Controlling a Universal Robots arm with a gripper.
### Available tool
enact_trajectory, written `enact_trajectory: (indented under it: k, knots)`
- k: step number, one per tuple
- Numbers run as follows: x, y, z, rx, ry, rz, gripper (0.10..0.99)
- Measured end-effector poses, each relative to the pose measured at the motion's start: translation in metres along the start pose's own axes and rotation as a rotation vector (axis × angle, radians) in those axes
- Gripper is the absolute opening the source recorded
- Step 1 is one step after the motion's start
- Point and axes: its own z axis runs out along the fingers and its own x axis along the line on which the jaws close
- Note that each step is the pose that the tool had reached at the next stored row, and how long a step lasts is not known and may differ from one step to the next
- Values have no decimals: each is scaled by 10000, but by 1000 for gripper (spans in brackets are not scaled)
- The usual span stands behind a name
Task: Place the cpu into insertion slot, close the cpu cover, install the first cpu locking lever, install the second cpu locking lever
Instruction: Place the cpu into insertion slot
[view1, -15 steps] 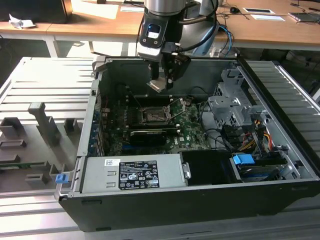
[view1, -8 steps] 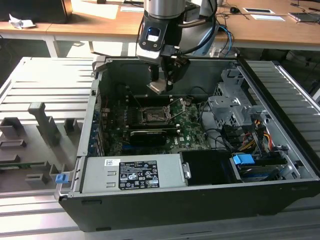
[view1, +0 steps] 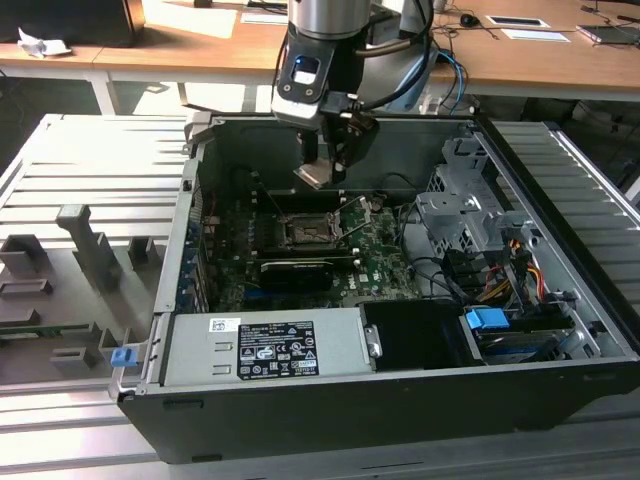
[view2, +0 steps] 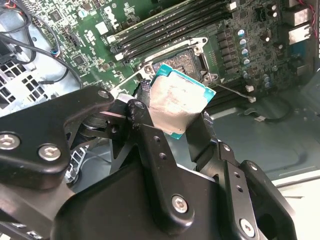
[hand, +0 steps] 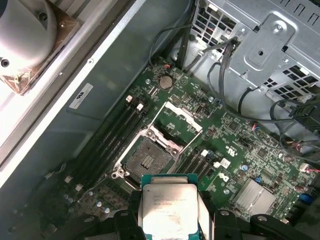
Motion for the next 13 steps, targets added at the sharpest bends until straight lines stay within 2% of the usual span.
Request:
enact_trajectory:
  k: [5,10,13]
  knots:
    - [0,-1,8,-8,-31,378,529]
    - [0,-2,20,-21,-87,1041,529]
    - [-1,-2,25,-24,-100,1205,529]
